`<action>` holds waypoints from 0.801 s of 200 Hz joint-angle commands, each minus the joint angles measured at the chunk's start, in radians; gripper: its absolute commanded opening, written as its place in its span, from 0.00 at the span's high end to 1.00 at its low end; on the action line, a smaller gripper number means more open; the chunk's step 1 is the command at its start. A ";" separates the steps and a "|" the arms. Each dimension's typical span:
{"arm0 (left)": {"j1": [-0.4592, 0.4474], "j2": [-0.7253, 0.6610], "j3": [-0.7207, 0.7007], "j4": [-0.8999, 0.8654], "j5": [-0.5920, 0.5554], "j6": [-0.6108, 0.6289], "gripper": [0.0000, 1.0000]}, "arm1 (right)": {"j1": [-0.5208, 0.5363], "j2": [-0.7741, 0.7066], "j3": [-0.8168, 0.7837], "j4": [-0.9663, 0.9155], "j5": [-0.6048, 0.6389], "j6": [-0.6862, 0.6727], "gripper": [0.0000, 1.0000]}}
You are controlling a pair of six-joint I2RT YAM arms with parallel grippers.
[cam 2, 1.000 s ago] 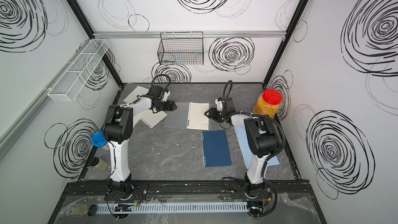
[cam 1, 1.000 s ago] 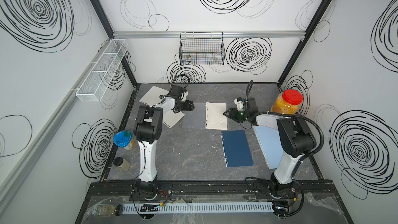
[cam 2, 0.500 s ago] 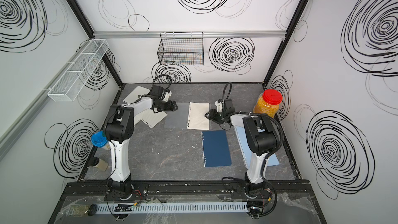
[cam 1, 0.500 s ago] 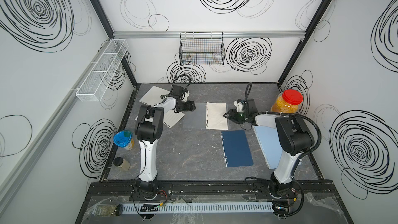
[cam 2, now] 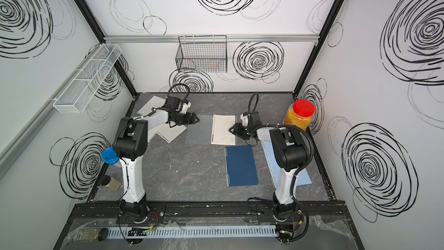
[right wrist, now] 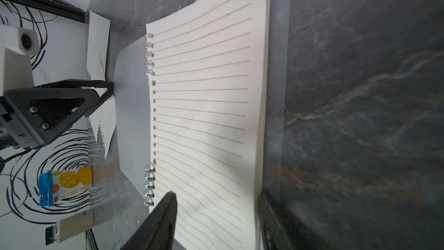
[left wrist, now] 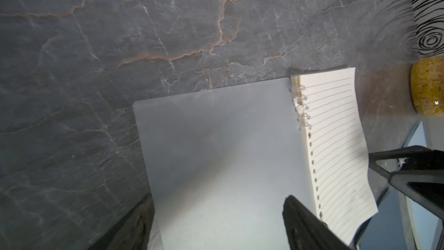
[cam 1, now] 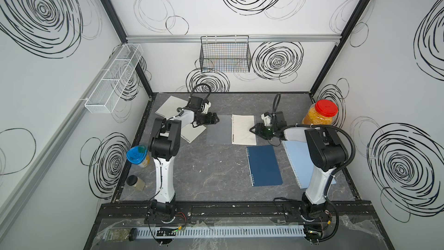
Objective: Tear off pages from different notebooks
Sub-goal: Close the notebook at the center of the board.
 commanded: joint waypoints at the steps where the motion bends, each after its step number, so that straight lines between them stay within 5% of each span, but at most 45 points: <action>1: 0.005 -0.075 -0.019 0.055 0.059 -0.016 0.14 | -0.002 0.024 -0.006 0.015 -0.006 -0.004 0.43; 160: -0.018 -0.210 -0.073 0.067 0.148 0.010 0.14 | -0.002 0.032 -0.012 0.044 -0.026 0.010 0.43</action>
